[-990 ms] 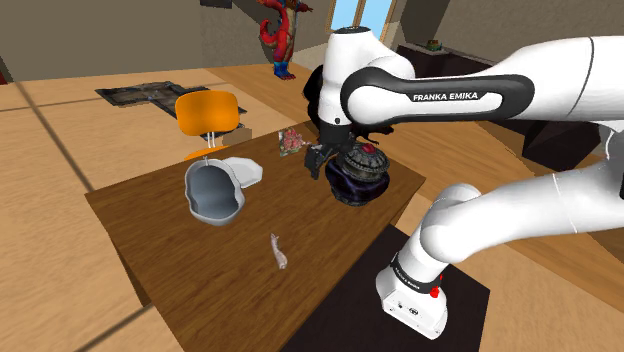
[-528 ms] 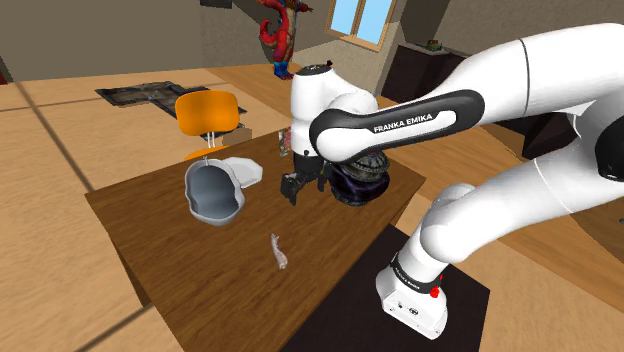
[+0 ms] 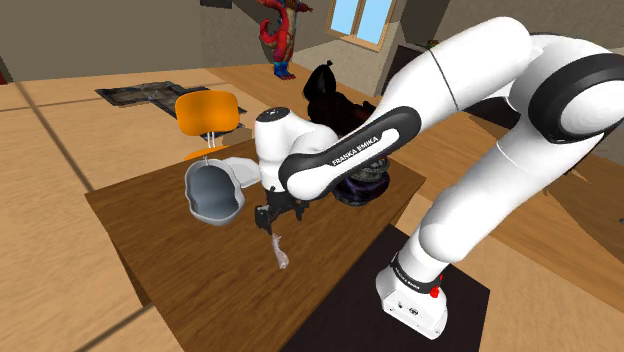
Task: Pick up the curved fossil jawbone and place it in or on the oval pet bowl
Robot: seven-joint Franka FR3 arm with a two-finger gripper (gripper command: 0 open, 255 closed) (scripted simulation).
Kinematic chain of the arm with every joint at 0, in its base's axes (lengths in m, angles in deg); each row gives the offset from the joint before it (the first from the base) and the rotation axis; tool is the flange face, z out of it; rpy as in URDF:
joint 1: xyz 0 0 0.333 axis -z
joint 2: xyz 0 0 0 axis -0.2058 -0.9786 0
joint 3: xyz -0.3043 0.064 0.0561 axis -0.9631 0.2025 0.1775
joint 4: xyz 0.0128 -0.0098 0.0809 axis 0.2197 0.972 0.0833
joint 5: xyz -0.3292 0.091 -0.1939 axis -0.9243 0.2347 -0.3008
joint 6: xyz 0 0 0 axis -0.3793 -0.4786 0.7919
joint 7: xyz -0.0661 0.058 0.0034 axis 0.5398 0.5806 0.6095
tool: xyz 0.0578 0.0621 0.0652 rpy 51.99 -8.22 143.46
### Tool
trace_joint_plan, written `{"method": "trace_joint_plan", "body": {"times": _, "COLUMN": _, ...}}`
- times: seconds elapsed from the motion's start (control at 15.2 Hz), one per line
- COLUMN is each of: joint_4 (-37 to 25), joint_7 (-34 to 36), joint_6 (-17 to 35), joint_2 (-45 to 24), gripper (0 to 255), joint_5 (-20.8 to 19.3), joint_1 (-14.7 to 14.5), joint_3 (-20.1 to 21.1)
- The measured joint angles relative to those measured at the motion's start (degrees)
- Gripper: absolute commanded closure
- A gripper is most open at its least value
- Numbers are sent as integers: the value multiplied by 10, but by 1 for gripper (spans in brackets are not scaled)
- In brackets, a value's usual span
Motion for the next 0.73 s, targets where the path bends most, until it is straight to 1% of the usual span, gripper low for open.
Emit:
{"method": "trace_joint_plan", "body": {"times": 0.13, "joint_4": -11, "joint_7": 42, "joint_6": 23, "joint_2": -48, "gripper": 0, "joint_5": -23, "joint_1": 3, "joint_3": 12}}
{"method": "trace_joint_plan", "body": {"times": 0.26, "joint_4": -35, "joint_7": 86, "joint_6": 39, "joint_2": -102, "gripper": 0, "joint_5": -54, "joint_1": 3, "joint_3": 19}}
{"method": "trace_joint_plan", "body": {"times": 0.73, "joint_4": -18, "joint_7": 132, "joint_6": 99, "joint_2": -160, "gripper": 0, "joint_5": -100, "joint_1": -2, "joint_3": 13}}
